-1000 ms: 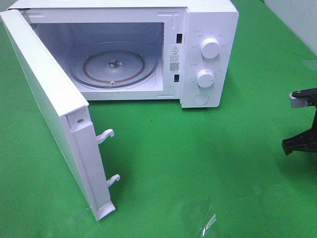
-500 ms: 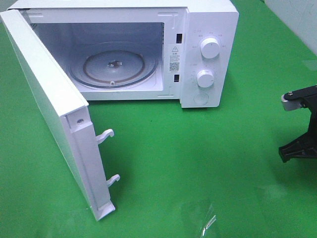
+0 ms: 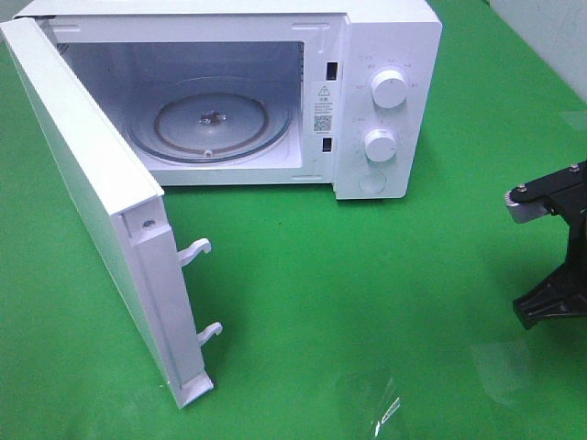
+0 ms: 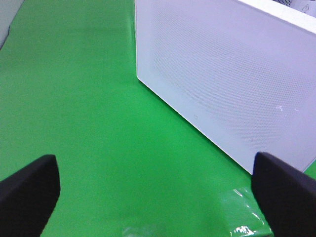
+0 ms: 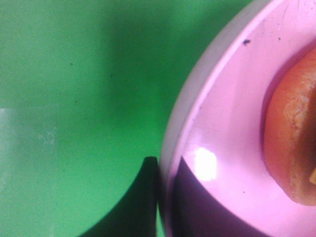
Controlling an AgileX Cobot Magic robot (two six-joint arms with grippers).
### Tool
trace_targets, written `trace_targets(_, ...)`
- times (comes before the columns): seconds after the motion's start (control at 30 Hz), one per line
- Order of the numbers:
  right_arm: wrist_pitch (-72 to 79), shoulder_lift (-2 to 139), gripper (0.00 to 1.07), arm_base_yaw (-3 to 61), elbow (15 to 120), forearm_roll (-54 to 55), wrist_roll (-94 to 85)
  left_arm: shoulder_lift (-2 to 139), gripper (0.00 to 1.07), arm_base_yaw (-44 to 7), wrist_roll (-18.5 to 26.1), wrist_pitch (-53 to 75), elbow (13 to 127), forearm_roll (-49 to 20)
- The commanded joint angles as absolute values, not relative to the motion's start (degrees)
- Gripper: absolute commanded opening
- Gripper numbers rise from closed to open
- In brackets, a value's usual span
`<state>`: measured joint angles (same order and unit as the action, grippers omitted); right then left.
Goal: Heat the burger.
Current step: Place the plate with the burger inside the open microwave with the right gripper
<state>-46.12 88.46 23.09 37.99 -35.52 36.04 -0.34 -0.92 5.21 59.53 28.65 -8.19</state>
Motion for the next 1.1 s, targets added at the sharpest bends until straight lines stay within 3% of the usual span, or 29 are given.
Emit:
trace_targets(0.03,-50.7,86.6,0.0,26.0,37.9,-39.6,37.2,-0.9,0.98,-1.0,4.9,59.4,28.5,-8.5)
trace_targets(1.1,-58.6,86.0,0.0,47.1,37.5,-42.1,37.9,-0.9,0.98,-1.0,4.9,59.4,28.5,-8.5)
